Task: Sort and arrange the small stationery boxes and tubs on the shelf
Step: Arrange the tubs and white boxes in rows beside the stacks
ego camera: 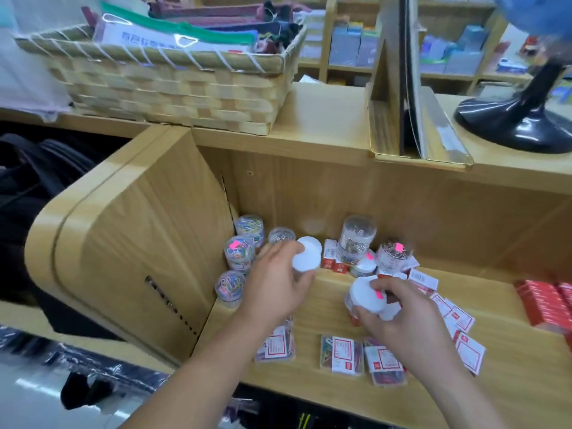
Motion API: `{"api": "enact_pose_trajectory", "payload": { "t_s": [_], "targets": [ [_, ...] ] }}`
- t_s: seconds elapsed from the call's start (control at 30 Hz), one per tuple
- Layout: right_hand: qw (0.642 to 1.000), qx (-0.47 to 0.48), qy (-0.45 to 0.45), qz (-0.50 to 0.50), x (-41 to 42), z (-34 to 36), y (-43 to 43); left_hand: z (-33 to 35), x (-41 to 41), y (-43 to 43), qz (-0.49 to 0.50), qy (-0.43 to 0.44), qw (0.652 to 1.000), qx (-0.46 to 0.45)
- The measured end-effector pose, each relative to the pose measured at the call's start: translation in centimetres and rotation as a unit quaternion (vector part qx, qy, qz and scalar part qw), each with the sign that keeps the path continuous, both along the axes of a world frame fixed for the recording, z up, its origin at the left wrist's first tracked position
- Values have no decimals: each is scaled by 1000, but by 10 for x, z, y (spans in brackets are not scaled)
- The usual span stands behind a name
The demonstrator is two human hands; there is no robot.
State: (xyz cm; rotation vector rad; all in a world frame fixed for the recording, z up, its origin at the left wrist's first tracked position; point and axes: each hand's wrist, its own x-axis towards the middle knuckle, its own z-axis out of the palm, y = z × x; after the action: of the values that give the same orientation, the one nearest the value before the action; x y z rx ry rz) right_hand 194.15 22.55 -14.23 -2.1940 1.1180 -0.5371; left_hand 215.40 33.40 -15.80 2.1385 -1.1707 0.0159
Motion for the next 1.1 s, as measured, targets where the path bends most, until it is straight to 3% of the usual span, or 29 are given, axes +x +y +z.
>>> {"api": "enact_pose_trajectory", "payload": {
  "t_s": [0.4,0.63,0.9,1.1],
  "targets": [
    [997,-47,26,62,63,-17,7,-9,39,-39,-63,-57,996,32],
    [996,-58,29,56,103,-38,11,-6,28,29,-12,-26,998,-60],
    [998,0,19,64,121,-53,18,-44,-9,91,-90,-43,993,57],
    [996,21,6,85,112,-36,20,-58,-18,107,-85,-5,995,56]
  ]
}}
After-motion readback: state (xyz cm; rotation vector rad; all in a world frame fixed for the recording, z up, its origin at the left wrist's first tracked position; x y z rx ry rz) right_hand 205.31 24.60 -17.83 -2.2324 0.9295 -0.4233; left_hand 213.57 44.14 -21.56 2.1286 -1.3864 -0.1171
